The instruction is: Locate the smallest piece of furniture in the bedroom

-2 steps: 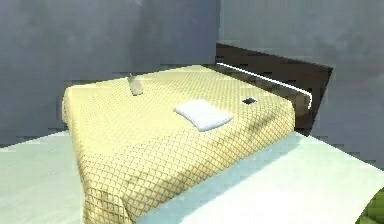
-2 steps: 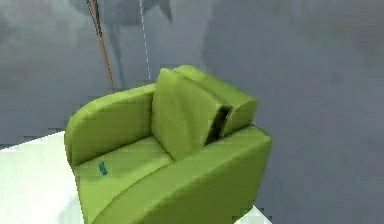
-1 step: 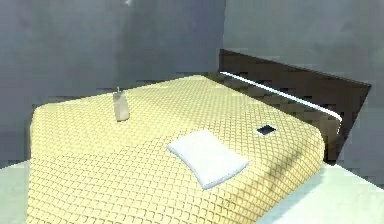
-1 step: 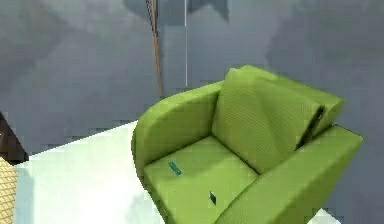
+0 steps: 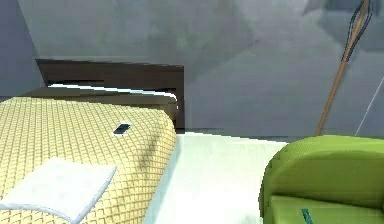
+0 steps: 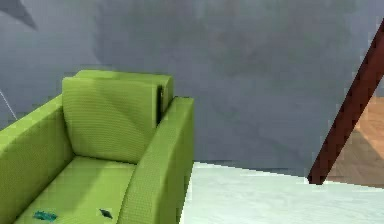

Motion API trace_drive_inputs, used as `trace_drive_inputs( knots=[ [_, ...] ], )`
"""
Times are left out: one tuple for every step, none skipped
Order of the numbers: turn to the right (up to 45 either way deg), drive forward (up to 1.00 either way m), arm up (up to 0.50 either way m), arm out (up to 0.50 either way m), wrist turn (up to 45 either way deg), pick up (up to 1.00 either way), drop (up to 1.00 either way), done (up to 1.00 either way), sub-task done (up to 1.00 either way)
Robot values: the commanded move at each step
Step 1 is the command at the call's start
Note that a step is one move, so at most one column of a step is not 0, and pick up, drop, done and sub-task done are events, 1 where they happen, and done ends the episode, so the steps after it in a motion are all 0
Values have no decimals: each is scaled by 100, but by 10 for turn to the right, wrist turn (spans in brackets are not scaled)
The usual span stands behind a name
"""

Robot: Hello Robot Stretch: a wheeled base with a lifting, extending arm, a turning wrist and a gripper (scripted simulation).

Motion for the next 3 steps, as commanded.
trace_drive_inputs(
  knots=[
    [90,0,0,0,0,0,0,0,0],
    [0,100,0,0,0,0,0,0,0],
    [0,20,0,0,0,0,0,0,0]
  ],
)
